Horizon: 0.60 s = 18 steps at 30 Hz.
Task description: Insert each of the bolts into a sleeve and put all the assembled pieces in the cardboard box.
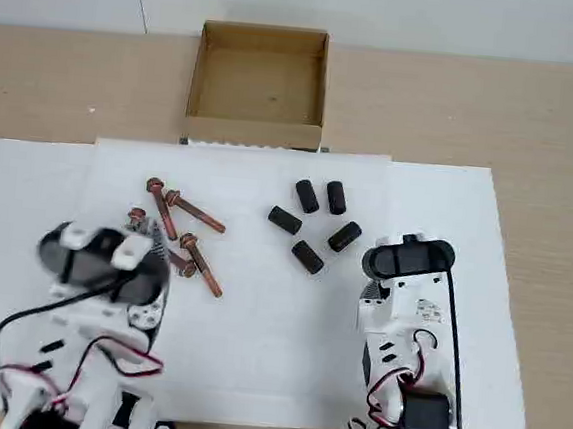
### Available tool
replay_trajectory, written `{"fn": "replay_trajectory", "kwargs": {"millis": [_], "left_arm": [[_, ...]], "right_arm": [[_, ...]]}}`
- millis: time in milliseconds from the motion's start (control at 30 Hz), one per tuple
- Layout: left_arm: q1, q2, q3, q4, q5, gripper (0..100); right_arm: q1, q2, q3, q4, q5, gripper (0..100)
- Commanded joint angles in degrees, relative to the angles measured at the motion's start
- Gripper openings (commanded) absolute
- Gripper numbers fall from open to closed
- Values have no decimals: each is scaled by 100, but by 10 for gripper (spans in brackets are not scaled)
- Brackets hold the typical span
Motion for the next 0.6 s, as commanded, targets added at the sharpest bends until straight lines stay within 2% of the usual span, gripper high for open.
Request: {"fn": "replay_trajectory", "kwargs": {"millis": [0,133,333,567], "left_arm": [[-35,325,-743,18,-26,6],[-422,1284,-1648,26,53,6],[-1327,3024,-3002,88,642,6],[-1468,3736,-3785,976,1125,6]], "right_arm": [[13,-66,70,-136,53,4],[13,-66,70,-136,53,4],[13,-66,70,-136,53,4],[-31,-66,70,-145,79,4]]}}
